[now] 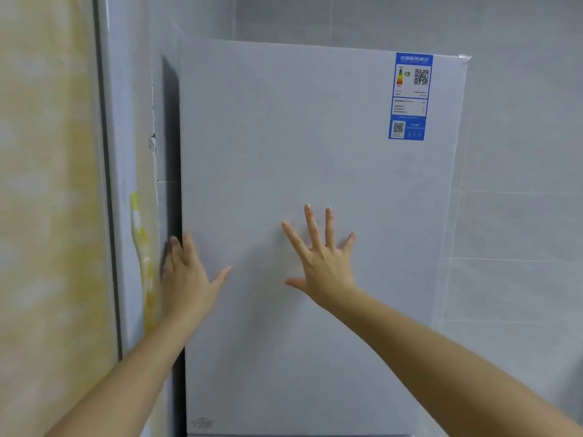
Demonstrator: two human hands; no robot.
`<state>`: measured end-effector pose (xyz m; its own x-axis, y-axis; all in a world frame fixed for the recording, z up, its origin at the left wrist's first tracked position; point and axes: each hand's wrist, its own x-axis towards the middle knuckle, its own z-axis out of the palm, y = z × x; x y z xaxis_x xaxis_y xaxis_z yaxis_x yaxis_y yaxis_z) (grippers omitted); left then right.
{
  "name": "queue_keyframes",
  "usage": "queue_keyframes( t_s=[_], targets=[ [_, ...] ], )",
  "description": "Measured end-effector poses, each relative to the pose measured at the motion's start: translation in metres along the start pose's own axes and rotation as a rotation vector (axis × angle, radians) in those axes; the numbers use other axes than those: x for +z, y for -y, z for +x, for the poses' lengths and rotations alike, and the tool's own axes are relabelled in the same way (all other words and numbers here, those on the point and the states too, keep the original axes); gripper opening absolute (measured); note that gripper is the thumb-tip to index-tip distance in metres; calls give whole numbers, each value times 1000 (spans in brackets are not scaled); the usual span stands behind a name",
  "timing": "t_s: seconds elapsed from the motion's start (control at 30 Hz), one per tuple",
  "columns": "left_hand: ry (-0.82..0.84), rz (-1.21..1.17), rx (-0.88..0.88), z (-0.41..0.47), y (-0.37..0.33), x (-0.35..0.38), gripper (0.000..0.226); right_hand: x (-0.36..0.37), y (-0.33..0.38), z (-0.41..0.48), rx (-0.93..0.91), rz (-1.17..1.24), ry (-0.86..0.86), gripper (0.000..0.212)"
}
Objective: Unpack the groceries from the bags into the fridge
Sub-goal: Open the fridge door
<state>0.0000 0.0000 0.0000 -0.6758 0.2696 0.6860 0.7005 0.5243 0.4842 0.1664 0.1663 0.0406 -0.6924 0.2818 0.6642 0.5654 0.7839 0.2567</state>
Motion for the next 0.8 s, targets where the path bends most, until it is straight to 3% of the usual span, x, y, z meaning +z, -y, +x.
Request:
queue_keyframes(
  t_s=[0.1,0.27,0.43,0.8],
  targets=[
    [48,-253,-113,5,0,4,106,0,-4,6,6,-25,69,121],
    [41,-401,-281,21,2,9,93,10,-2,16,24,-126,208,128],
    [146,-298,-414,26,4,6,90,4,3,23,72,-111,339,126],
    [203,-258,-464,28,-1,-3,95,-5,4,23,100,-103,413,121]
  ],
)
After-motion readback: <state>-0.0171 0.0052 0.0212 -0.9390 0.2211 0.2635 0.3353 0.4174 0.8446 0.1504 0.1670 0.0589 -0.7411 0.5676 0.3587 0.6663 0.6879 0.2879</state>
